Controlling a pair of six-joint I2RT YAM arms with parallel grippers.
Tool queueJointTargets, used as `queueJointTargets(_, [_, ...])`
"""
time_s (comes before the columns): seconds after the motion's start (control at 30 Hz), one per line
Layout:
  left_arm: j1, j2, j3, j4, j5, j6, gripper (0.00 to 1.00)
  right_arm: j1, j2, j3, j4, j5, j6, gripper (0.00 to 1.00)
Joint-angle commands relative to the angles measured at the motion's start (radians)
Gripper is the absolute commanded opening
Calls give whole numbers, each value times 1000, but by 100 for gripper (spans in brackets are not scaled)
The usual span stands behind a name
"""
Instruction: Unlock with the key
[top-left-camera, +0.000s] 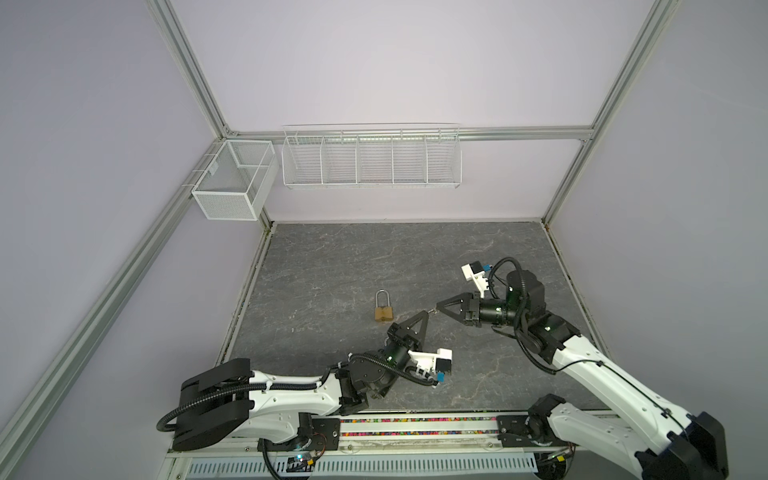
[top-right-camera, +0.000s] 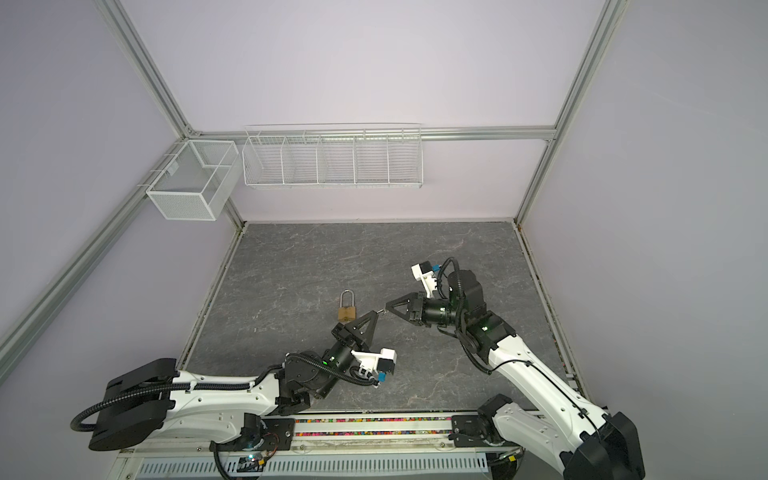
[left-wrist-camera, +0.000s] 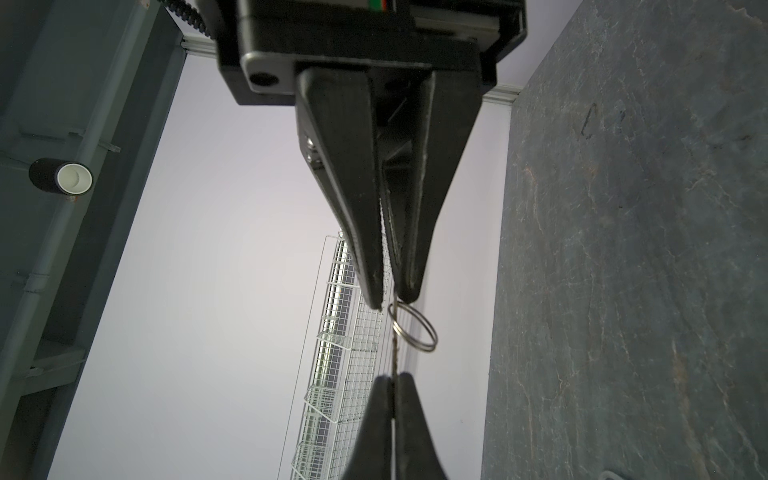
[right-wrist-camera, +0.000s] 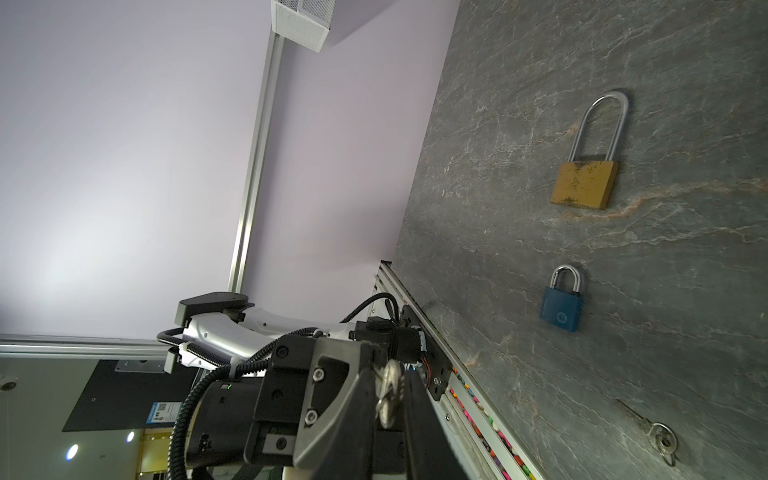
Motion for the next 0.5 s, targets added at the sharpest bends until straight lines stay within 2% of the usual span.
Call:
queueJointTargets(0.0, [-6,3,21,8,3,32,0,11,-11,23,9,-22,0,12])
queueJointTargets(0.1, [-6,13,26,8,7,33,0,15,-12,21,21,-29,9,13])
queueJointTargets(0.2, [-6,21,31,14,7,35,0,16,-16,21,18,-29,8,7])
queueJointTargets(0.47, [1,27,40,37,-1,25,0,15,-32,7,28,-19,8,6])
